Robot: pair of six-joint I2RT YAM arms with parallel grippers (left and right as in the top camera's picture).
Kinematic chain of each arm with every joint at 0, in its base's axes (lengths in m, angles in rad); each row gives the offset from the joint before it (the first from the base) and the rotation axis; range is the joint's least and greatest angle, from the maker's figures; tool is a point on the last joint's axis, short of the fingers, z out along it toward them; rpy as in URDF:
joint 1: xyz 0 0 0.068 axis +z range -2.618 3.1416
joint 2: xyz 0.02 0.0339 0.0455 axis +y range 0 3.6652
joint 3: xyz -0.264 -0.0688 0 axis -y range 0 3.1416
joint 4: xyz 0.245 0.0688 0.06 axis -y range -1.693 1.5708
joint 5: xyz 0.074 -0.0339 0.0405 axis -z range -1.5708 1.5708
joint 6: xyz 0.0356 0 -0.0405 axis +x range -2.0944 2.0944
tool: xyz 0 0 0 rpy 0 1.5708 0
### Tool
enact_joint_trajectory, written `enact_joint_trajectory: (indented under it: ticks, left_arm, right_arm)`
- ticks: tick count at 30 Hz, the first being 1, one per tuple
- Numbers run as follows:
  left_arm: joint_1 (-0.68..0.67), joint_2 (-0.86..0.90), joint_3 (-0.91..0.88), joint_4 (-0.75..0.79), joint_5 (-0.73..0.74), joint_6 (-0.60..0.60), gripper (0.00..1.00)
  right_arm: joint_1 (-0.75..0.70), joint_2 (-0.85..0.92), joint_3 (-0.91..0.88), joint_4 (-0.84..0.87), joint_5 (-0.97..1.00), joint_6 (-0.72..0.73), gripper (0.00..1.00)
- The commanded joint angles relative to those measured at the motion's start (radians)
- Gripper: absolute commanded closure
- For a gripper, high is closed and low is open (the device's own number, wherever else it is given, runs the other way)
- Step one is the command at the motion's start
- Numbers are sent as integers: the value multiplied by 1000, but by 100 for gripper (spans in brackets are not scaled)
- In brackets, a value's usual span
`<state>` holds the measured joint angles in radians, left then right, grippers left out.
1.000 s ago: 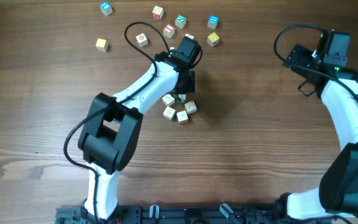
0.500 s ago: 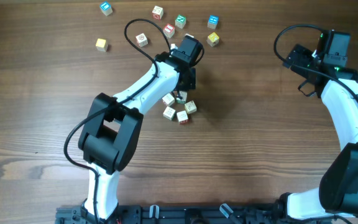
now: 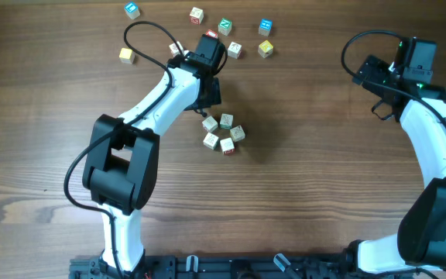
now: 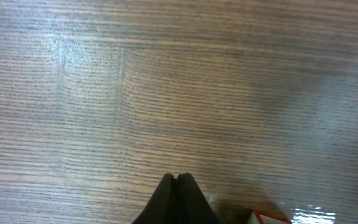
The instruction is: Form a circle
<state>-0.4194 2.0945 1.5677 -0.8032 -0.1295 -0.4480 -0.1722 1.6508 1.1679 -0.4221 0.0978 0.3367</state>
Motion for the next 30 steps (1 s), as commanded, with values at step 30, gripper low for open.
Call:
enact_joint_trajectory:
  ticks: [30]
  left_arm:
    - [-24, -30, -65, -11, 69, -14, 93]
  right_arm:
    - [1, -3, 8, 0, -1, 11, 0]
